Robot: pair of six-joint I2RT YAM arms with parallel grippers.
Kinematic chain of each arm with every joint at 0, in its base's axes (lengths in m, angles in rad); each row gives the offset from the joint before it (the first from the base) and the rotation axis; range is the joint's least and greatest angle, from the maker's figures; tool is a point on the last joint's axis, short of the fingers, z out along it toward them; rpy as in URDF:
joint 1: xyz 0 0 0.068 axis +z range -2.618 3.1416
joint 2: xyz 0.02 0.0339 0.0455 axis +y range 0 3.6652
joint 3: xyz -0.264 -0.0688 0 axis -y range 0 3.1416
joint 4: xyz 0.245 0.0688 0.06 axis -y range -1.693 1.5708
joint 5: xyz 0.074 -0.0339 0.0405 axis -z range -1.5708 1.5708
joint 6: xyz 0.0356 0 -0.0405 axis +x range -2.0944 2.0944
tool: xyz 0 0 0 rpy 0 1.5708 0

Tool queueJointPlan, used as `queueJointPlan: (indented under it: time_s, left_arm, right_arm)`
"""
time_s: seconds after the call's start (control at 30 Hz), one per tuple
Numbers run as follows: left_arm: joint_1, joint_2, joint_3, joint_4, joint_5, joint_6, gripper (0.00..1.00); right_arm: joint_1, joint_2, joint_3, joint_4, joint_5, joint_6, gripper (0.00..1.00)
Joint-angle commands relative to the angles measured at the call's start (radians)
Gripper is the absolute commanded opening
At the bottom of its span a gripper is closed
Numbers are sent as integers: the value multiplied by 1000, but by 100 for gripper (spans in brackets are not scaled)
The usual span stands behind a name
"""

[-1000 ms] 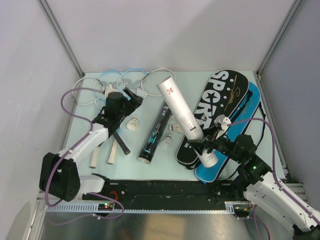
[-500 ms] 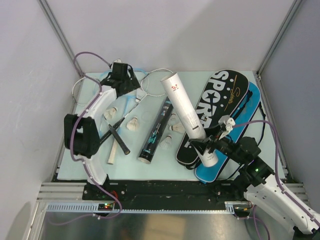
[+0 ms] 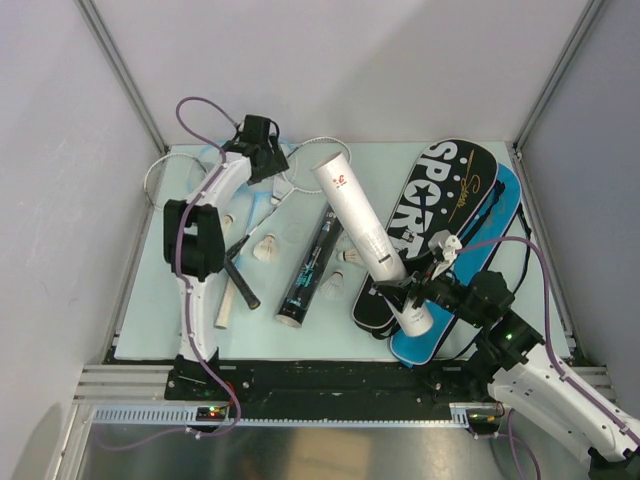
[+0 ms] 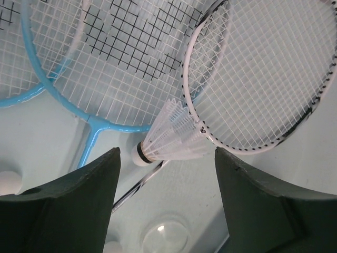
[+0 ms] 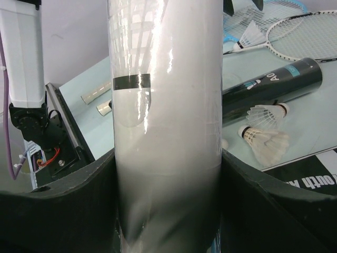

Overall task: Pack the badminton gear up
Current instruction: Pick up the shuttlecock at the center of the board.

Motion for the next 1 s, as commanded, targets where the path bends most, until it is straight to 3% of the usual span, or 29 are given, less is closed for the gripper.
queueJointPlan:
  time_s: [0.0, 0.33, 0.5, 0.97]
  left_arm:
    - [6, 46, 93, -31, -22, 4, 75]
    - [23, 123, 117, -34, 29, -40, 72]
    - [29, 125, 126, -33, 31, -41, 63]
    - [48, 21, 85, -34, 130, -61, 2]
  right_arm:
    - [7, -14, 14, 104, 5, -5, 41]
    - [8, -11, 13, 107, 16, -6, 41]
    - [11, -17, 13, 95, 35, -2, 41]
    - [22, 9, 13, 89, 62, 20, 41]
